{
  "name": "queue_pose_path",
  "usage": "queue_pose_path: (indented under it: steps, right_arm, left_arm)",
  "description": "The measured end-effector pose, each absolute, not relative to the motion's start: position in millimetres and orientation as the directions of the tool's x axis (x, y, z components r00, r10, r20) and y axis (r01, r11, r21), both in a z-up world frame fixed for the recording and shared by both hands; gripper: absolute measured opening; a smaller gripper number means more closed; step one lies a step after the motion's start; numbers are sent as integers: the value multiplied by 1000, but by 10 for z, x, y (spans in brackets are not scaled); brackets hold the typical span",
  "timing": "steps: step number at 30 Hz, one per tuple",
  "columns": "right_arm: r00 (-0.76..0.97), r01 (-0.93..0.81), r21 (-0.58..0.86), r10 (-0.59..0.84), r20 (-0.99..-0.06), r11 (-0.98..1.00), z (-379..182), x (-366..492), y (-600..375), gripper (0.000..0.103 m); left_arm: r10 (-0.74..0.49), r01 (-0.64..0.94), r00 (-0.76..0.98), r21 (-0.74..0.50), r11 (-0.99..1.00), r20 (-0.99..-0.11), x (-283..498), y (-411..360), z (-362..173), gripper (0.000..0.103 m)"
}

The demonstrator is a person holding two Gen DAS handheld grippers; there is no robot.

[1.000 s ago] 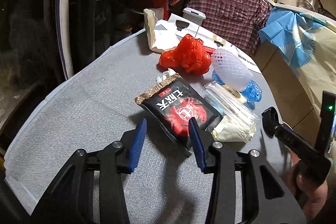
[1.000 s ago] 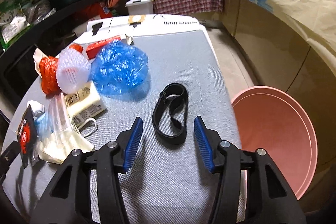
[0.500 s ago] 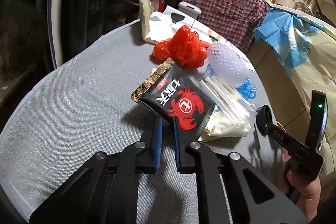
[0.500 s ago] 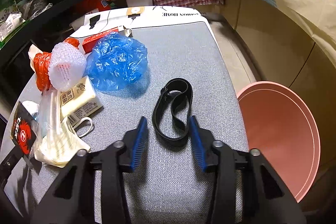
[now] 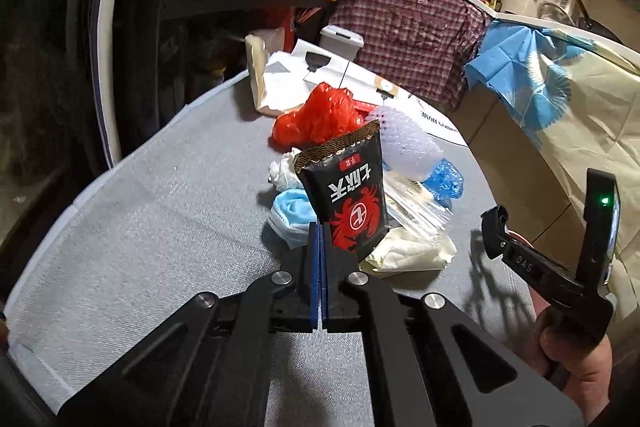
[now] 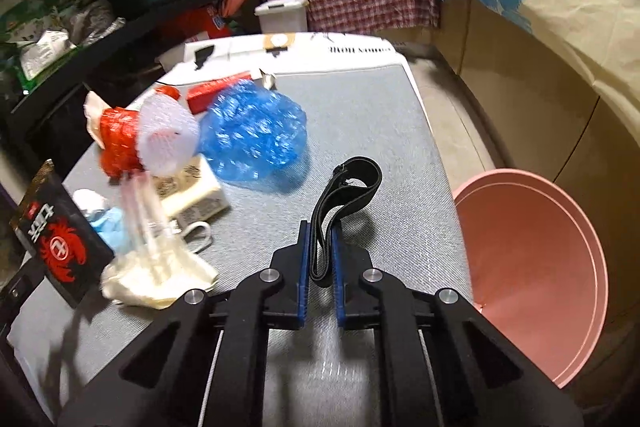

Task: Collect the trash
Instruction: 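Carry the packet and rubber band in both tools over the pink bin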

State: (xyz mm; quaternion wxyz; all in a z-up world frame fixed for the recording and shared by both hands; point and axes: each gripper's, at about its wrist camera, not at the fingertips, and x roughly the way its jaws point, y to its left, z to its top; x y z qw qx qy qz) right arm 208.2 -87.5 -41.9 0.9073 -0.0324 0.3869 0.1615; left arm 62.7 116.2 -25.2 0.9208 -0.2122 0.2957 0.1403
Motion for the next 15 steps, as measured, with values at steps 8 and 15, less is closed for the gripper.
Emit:
queue_pose_path:
  steps: [8,15]
  right_arm:
    - [679,-340,63,292,-674,938,-188,1753,-961,10]
    - [701,-357,62,312,-642,932,29,1463,-1103,10]
  left_arm:
    - [159,-367,803,-266,891,-575,458,1098,-128,0]
    - [161,-337,817,-231,913,-555,348,965,-21,0]
